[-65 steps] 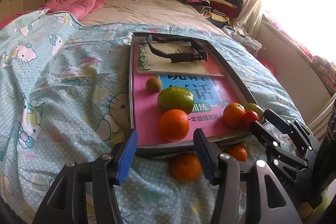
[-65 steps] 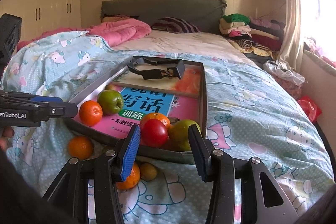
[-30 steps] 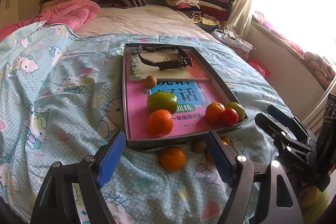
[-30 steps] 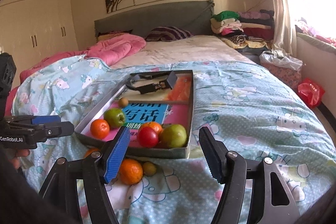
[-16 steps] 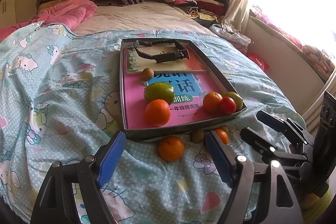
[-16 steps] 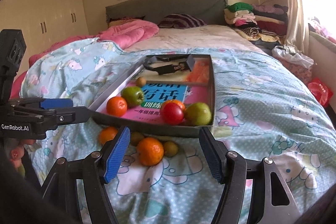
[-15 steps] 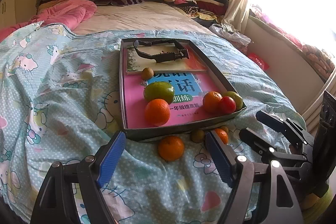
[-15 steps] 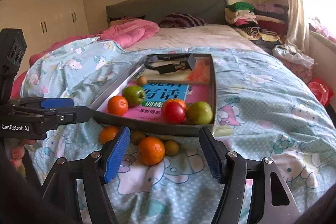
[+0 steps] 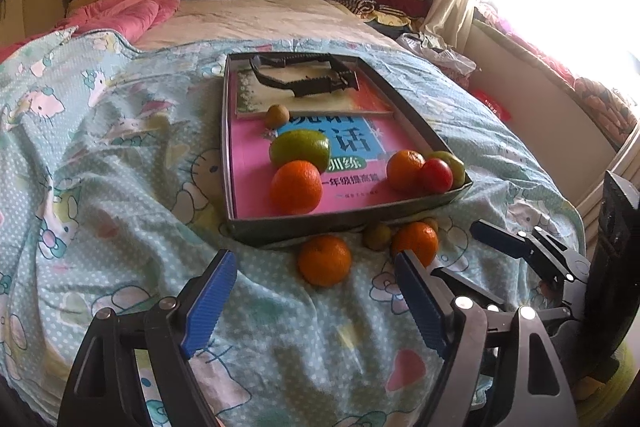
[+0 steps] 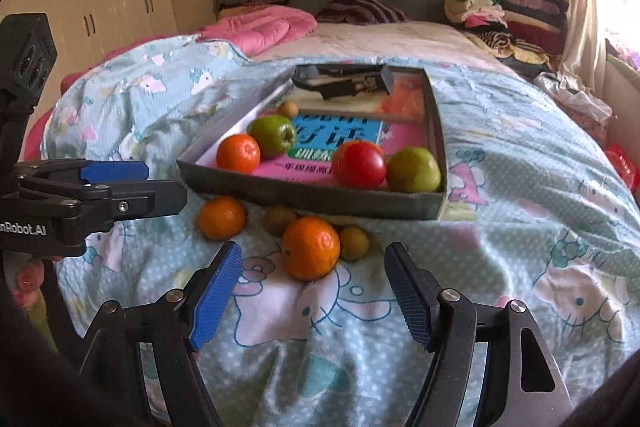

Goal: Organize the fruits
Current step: 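Withdraw both open tools from the tray toward the mandarins on the quilt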

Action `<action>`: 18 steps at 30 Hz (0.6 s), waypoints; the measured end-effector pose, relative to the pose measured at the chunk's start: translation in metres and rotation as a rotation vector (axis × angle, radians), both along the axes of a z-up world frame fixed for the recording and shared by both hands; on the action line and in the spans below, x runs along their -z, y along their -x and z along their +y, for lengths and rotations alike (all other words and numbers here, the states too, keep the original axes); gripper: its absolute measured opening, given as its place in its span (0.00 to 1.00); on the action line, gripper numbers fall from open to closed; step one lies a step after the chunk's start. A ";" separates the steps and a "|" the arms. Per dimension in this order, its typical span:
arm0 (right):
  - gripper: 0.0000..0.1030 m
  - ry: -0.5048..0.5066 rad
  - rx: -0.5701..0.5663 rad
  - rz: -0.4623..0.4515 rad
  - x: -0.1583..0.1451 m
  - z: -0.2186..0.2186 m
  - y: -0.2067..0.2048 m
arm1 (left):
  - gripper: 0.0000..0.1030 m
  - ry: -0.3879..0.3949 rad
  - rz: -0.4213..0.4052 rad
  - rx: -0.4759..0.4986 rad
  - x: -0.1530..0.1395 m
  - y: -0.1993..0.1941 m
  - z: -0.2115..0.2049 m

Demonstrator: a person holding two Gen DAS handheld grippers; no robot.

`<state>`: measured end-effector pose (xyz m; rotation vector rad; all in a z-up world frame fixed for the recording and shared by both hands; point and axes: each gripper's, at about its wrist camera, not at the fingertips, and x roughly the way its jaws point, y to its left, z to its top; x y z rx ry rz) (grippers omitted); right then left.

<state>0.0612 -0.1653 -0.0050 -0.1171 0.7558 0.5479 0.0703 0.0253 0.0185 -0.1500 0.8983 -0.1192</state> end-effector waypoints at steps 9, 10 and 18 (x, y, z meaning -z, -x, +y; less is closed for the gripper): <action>0.57 -0.012 -0.024 0.050 0.018 0.004 -0.012 | 0.77 -0.003 0.038 0.003 0.019 -0.005 -0.002; 0.53 -0.005 -0.030 0.052 0.019 0.006 -0.013 | 0.77 -0.004 0.040 0.003 0.021 -0.005 -0.002; 0.41 0.023 -0.056 0.024 0.024 0.017 -0.018 | 0.59 0.004 0.059 0.009 0.034 -0.010 -0.005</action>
